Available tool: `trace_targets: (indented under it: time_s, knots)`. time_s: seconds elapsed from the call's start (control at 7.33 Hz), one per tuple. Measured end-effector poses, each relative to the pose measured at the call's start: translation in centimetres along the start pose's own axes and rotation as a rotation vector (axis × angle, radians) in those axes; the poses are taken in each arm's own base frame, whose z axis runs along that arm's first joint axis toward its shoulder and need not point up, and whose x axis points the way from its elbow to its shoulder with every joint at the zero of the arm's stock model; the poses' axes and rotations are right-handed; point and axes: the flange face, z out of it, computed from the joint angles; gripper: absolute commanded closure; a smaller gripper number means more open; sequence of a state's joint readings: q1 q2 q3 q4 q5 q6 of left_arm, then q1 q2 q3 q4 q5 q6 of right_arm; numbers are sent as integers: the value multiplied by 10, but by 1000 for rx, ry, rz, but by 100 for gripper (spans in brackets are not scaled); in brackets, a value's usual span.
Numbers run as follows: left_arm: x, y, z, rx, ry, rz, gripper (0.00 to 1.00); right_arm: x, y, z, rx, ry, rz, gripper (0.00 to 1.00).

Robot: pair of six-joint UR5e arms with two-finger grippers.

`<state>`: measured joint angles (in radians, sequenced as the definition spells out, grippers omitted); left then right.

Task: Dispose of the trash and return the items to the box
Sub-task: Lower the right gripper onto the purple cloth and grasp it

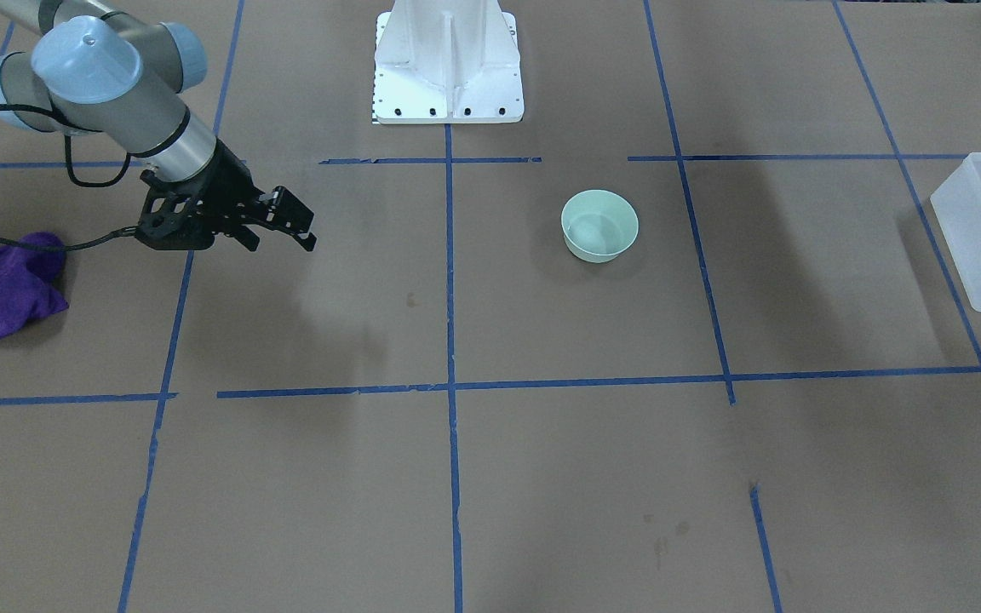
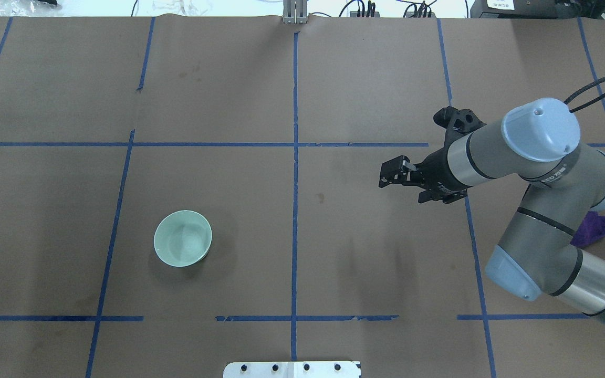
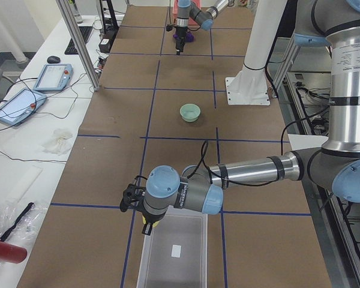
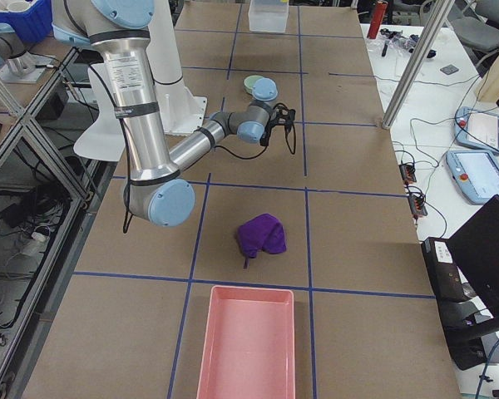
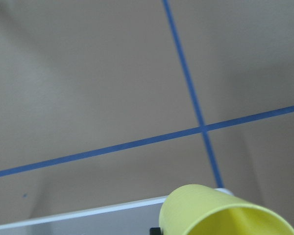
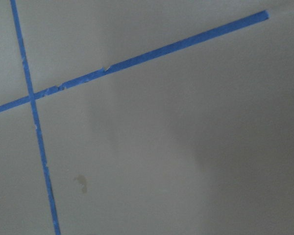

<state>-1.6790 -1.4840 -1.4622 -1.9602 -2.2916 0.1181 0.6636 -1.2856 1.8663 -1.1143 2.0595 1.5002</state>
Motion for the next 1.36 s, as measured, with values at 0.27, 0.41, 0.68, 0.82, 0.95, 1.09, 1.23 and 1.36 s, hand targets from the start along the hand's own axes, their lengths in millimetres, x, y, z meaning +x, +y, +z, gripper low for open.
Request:
trace_targets:
  time_s: [0.27,0.41,0.68,0.82,0.95,1.09,1.23,1.36]
  knots:
    - [-23,27,33,-69,11,-63,100,6,-7,-11,27,36,45,0]
    - [-20,30,46,-94,19,-78,100,32,-29,-26,56,61,49,0]
    - [7,23,72,-123,31,-77,100,110,-69,-56,90,141,-30,0]
    - [19,20,81,-129,36,-73,95,148,-79,-66,96,186,-72,0]
    - [28,18,87,-137,42,-65,90,186,-83,-72,96,237,-108,0]
    - [32,17,89,-140,45,-60,88,217,-82,-74,94,284,-124,0]
    - [34,16,90,-140,45,-57,71,238,-80,-75,98,320,-127,0]
    - [35,15,90,-140,46,-55,64,253,-80,-75,109,352,-127,0]
